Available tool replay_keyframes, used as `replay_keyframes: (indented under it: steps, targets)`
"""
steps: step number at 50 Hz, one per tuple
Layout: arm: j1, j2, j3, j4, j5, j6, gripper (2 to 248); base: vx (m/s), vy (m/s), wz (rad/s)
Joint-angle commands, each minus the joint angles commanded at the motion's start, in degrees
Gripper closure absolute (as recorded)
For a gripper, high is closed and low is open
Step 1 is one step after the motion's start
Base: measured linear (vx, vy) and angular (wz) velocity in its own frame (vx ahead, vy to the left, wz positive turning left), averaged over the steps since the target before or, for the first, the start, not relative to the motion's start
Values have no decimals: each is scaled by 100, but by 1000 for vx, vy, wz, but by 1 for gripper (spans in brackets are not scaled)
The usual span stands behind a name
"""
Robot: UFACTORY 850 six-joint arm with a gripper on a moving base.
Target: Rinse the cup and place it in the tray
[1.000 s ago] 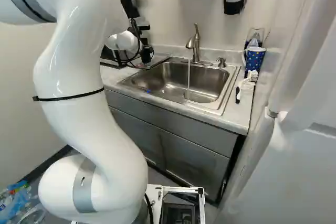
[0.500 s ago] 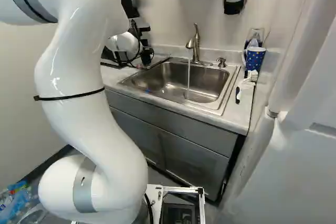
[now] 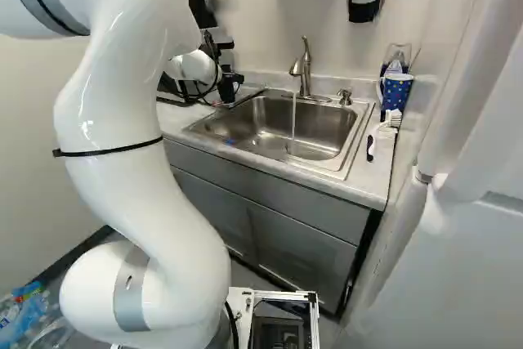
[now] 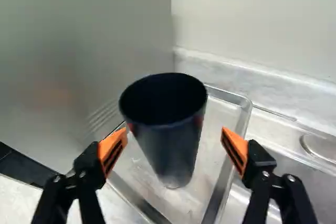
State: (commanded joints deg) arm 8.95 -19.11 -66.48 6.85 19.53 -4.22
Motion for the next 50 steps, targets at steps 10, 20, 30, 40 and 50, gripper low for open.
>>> replay_keyframes:
  steps: [10,20,30,40,50]
  targets:
    - [0,0,0,0,0,0,3,0,0,0]
    - [0,42,-10,0,0,0,3,0,0,0]
    - [0,124,-33,0,0,0,3,0,0,0]
    - [0,207,-61,0,0,0,3,0,0,0]
    - [0,286,-94,0,0,0,3,0,0,0]
